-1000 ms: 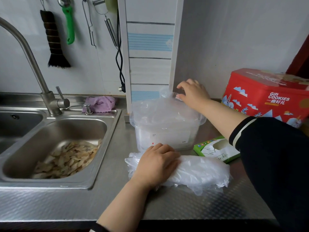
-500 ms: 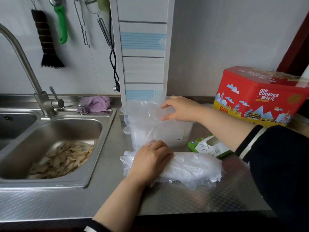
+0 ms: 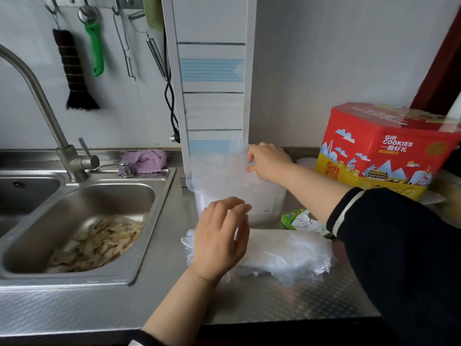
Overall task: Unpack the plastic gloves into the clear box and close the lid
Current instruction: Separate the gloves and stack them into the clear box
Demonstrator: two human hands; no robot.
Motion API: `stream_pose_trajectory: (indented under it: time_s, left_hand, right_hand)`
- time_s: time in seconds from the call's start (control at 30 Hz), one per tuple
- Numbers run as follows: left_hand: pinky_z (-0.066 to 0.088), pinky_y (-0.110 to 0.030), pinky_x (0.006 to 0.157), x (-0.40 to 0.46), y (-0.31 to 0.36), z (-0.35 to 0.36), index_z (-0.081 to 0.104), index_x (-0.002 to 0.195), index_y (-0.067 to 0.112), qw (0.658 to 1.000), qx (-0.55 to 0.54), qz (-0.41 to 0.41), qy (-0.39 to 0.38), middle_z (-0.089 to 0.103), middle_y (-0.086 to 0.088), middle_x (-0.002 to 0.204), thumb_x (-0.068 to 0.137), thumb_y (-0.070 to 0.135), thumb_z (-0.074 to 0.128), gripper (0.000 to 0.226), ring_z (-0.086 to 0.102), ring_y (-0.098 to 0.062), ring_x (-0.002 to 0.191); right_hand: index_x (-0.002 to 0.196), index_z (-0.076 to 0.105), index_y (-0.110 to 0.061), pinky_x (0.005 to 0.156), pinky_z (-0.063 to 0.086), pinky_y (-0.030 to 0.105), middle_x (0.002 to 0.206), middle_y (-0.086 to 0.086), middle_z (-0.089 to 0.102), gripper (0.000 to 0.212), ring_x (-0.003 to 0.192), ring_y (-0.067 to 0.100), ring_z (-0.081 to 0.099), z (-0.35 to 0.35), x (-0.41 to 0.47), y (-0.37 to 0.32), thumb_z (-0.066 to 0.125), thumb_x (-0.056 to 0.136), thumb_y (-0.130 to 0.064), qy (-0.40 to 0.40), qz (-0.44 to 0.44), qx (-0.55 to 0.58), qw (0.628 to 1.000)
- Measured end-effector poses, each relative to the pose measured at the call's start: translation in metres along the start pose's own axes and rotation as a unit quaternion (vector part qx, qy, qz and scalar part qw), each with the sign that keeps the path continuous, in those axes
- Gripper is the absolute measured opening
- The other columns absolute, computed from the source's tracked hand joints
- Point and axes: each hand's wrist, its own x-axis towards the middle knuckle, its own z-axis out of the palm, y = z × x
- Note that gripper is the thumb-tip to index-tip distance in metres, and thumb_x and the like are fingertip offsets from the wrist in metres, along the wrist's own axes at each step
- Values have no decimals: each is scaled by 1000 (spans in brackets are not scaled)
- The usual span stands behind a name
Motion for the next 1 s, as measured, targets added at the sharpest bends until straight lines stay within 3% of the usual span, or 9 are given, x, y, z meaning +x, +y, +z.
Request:
stream_pose_trajectory:
  time_s: [0.1, 0.2, 0.3, 0.4, 0.5, 0.63, 0.73, 0.83, 1.0]
  left_hand:
    - [46, -37, 73, 40, -4, -2, 67, 104, 13, 997, 69, -7, -38, 65, -3, 106, 87, 12, 56, 21, 58, -28, 92]
    - [47, -39, 77, 89, -22, 7, 64, 116, 20, 971, 85, -126, -186, 59, -3, 118, 94, 20, 45, 29, 56, -31, 100]
    - [43, -43, 97, 125, -48, 18, 41, 142, 24, 886, 107, -226, -390, 37, -5, 146, 100, 27, 36, 43, 50, -31, 122]
    - [38, -42, 106, 141, -63, 22, 18, 152, 23, 781, 173, -219, -558, 21, -9, 155, 97, 35, 48, 64, 43, -32, 130]
    - [37, -34, 106, 147, -66, 27, 13, 154, 23, 720, 201, -197, -635, 21, -5, 157, 98, 32, 48, 67, 40, -27, 134]
    - [33, -36, 110, 138, -80, 43, 26, 151, 19, 650, 214, -233, -691, 27, -7, 155, 100, 19, 39, 53, 36, -28, 135]
    - [27, -41, 115, 130, -81, 45, 35, 147, 14, 651, 212, -246, -686, 33, -9, 152, 101, 29, 38, 48, 34, -30, 137]
    - [42, -37, 104, 136, -80, 41, 37, 147, 16, 699, 171, -263, -642, 35, -7, 150, 98, 12, 45, 50, 43, -30, 130]
    - [58, -40, 80, 154, -83, 23, 59, 129, 16, 779, 171, -256, -546, 53, -8, 131, 97, 18, 53, 33, 65, -29, 82]
  right_hand:
    - [95, 54, -23, 77, 34, 30, 112, 2, 55, 18, 109, 25, 52, 1, -1, 1, 64, 88, -36, -14, 18, 22, 999]
    - [103, 58, -22, 78, 37, 31, 113, 2, 57, 18, 107, 26, 55, -1, -2, -1, 58, 92, -37, -30, 25, 10, 999]
    - [111, 61, -19, 77, 42, 30, 113, 4, 62, 33, 100, 25, 59, -8, -3, -6, 53, 94, -46, -73, 40, 2, 997]
    - [129, 54, -17, 72, 45, 26, 118, 2, 57, 51, 89, 18, 59, -20, -7, -11, 50, 93, -53, -205, 42, 21, 978]
    - [146, 37, -20, 84, 48, 29, 143, 6, 40, 61, 112, 26, 55, -16, 0, -10, 61, 92, -37, -325, 60, -20, 943]
    - [140, 45, -18, 88, 53, 38, 135, 10, 50, 59, 106, 31, 62, 7, 13, -9, 68, 88, -33, -407, 103, -5, 907]
    - [138, 48, -16, 86, 54, 37, 133, 11, 51, 56, 104, 30, 62, 12, 15, -6, 66, 89, -35, -394, 97, 10, 914]
    - [136, 50, -13, 66, 53, 27, 129, 4, 52, 50, 94, 25, 63, 4, 13, -2, 64, 91, -31, -330, 79, 66, 938]
    - [111, 62, -6, 71, 59, 39, 118, 16, 57, 23, 80, 33, 70, -23, 9, 2, 45, 96, -4, -204, 96, 220, 949]
